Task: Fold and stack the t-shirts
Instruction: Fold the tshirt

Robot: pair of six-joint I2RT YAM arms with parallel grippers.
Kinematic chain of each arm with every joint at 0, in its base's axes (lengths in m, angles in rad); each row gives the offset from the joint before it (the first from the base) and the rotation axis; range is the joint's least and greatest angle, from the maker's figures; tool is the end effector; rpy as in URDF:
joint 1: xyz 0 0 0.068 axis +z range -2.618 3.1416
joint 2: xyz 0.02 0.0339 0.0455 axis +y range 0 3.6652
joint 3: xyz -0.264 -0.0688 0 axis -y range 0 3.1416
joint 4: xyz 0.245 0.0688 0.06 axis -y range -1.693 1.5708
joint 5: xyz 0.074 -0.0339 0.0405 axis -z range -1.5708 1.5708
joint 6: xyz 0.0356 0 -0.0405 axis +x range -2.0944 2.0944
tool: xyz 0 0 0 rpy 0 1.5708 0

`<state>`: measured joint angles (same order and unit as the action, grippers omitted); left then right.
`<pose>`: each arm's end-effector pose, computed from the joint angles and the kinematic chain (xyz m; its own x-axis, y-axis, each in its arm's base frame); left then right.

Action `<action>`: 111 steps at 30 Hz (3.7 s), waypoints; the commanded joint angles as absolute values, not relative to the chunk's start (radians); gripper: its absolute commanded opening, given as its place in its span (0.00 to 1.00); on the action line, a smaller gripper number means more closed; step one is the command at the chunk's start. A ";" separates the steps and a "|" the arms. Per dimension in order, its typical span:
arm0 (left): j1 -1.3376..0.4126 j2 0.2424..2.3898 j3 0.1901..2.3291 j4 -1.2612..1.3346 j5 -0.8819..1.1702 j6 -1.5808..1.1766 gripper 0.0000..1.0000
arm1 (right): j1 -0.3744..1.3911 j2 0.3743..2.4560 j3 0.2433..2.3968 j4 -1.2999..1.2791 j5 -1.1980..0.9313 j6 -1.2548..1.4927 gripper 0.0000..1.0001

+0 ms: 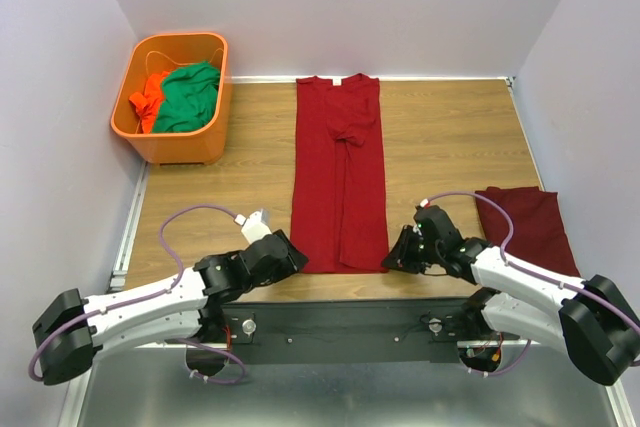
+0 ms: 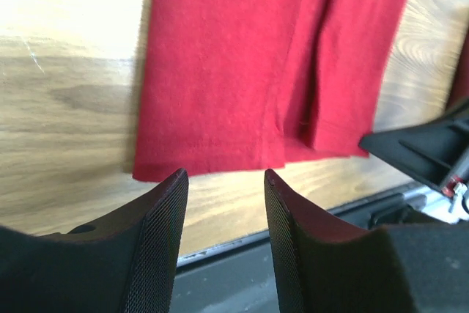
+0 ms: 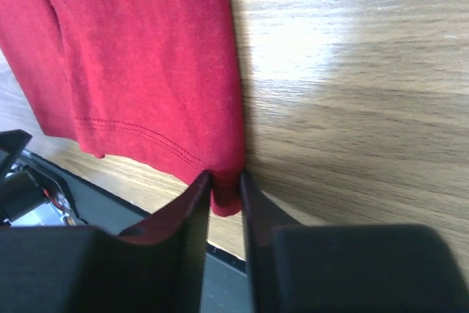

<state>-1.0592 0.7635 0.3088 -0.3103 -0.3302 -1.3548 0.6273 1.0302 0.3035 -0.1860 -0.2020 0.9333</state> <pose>0.0852 -0.1281 0.1678 -0.7665 -0.5221 -0.3739 -0.1789 0.7328 -0.6565 0.1364 0.1077 0.1358 -0.9232 0.3031 -0.2365 0.1133 0.8024 0.5860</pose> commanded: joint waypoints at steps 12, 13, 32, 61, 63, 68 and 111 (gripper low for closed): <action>-0.956 0.859 0.425 -0.339 -0.357 -1.224 0.54 | 0.632 1.026 0.325 -0.367 -0.054 0.899 0.01; -0.951 0.862 0.429 -0.350 -0.353 -1.218 0.54 | 0.632 1.011 0.337 -0.394 -0.037 0.905 0.01; -0.920 0.989 0.365 -0.246 -0.227 -1.249 0.47 | 0.630 0.977 0.431 -0.512 0.034 0.891 0.01; -0.948 1.005 0.347 -0.074 -0.135 -1.204 0.00 | 0.630 0.959 0.509 -0.511 -0.054 0.890 0.01; -0.936 0.999 0.376 -0.064 -0.155 -1.168 0.00 | 0.630 0.980 0.547 -0.512 -0.022 0.881 0.01; -0.810 1.018 0.452 -0.032 -0.118 -1.051 0.00 | 0.630 1.103 0.682 -0.496 0.089 0.828 0.01; -0.359 1.862 1.265 0.012 0.123 -0.839 0.00 | 0.324 1.959 1.509 -0.322 0.029 0.650 0.01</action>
